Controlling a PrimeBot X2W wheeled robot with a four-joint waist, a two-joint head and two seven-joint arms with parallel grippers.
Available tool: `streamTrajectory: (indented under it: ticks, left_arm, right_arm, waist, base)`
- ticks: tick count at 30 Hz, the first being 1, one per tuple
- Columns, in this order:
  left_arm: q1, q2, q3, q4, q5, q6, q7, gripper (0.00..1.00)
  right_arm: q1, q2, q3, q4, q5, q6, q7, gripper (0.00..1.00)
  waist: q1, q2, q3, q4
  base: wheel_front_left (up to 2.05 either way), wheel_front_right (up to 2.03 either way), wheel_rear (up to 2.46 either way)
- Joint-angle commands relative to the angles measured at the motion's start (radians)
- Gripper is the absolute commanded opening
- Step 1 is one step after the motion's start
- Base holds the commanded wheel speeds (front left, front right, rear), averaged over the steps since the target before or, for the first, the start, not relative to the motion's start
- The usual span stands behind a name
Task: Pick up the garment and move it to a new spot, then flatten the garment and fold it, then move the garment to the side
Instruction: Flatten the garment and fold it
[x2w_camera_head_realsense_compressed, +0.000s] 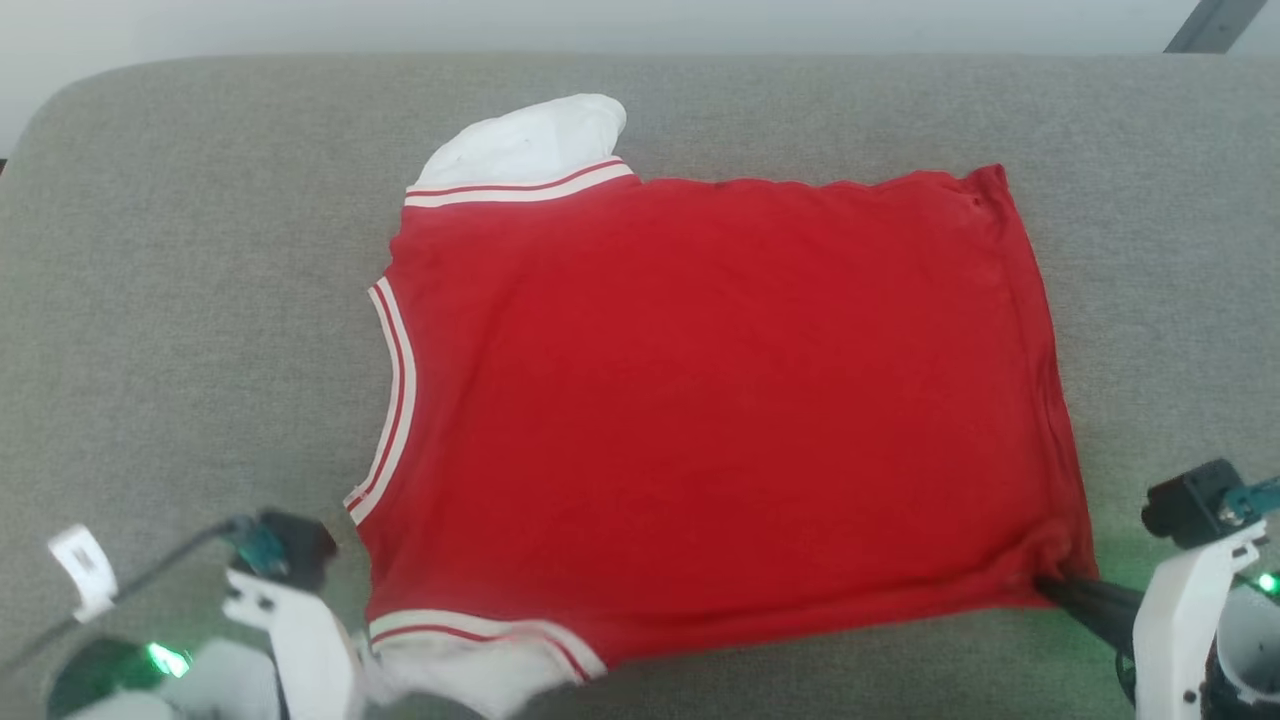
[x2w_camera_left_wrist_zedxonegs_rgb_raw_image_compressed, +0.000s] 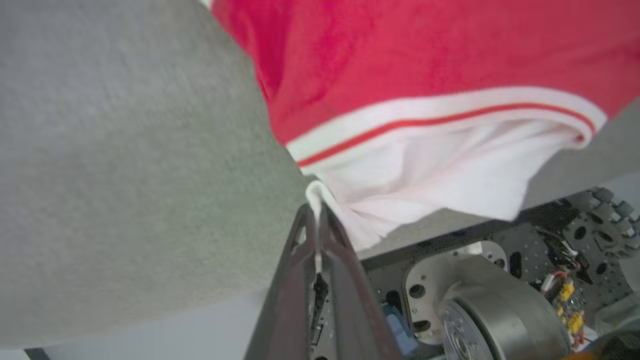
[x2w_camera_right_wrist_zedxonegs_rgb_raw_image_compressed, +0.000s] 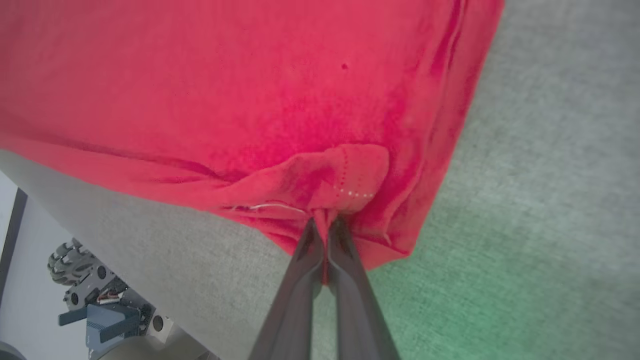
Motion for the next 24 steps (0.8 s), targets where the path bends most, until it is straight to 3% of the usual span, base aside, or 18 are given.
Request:
streamTrajectory:
  ticks: [1, 4, 9, 10, 13, 24]
  left_arm:
    - [-0.029, 0.02, 0.016, -0.013, 0.026, 0.007, 0.004, 0.0]
    - [-0.084, 0.049, 0.043, -0.03, 0.049, -0.007, 0.002, 0.0]
    - [-0.22, 0.058, 0.074, 0.011, 0.115, -0.084, 0.005, 0.0]
    - [-0.312, 0.034, 0.069, 0.074, 0.154, -0.141, 0.032, 0.0]
    - [-0.41, -0.015, 0.061, 0.163, 0.178, -0.205, 0.052, 0.0]
    - [-0.627, -0.213, 0.025, 0.567, 0.205, -0.39, 0.024, 0.0]
  right_arm:
    - [0.009, 0.013, -0.025, -0.017, -0.018, -0.001, 0.01, 0.0]
    - [-0.01, 0.042, -0.082, -0.054, -0.062, -0.001, 0.03, 0.0]
    - [-0.094, 0.087, -0.124, -0.084, -0.139, -0.001, 0.077, 0.0]
    - [-0.167, 0.106, -0.112, -0.069, -0.182, -0.001, 0.096, 0.0]
    - [-0.25, 0.114, -0.092, -0.037, -0.211, -0.001, 0.106, 0.0]
    - [-0.488, 0.164, 0.03, 0.148, -0.22, -0.001, 0.066, 0.0]
  waist:
    - [0.0, 0.0, -0.002, -0.004]
    - [0.0, 0.0, -0.001, -0.011]
    - [0.0, 0.0, 0.015, -0.024]
    - [0.0, 0.0, 0.032, -0.029]
    - [0.0, 0.0, 0.055, -0.031]
    - [0.0, 0.0, 0.149, -0.044]
  base:
    - [0.0, 0.0, 0.0]
    - [0.0, 0.0, 0.0]
    - [0.0, 0.0, 0.0]
    - [0.0, 0.0, 0.0]
    - [0.0, 0.0, 0.0]
    - [0.0, 0.0, 0.0]
